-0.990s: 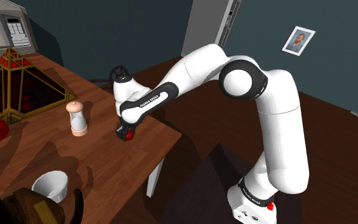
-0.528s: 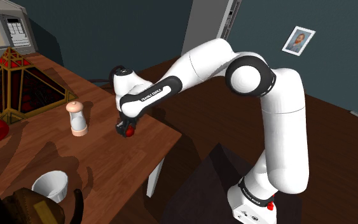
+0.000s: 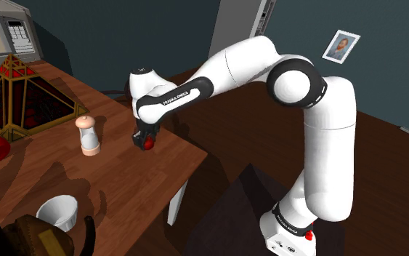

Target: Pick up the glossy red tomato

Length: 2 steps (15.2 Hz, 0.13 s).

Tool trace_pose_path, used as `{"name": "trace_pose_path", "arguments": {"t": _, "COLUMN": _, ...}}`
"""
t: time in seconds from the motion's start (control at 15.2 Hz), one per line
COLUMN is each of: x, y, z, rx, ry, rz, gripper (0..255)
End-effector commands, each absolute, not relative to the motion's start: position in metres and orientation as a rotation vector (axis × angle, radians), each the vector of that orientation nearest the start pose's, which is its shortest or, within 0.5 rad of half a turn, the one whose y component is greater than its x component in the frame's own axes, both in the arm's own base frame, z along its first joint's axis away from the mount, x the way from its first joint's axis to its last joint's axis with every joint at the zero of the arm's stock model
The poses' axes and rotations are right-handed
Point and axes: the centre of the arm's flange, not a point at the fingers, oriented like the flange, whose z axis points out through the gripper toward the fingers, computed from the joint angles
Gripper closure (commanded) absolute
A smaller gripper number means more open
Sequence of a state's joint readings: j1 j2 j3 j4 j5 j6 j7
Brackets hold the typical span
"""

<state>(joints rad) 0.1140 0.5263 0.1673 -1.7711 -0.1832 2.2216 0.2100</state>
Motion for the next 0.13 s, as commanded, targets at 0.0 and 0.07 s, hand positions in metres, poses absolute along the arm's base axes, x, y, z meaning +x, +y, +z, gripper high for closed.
{"name": "trace_pose_path", "arguments": {"t": 0.0, "x": 0.6317, "y": 0.1685, "z": 0.2691, "rx": -3.201, "ry": -0.269, "rz": 0.079, "gripper": 255}}
{"name": "trace_pose_path", "arguments": {"t": 0.07, "x": 0.6318, "y": 0.1685, "z": 0.2691, "rx": -3.201, "ry": -0.269, "rz": 0.079, "gripper": 255}}
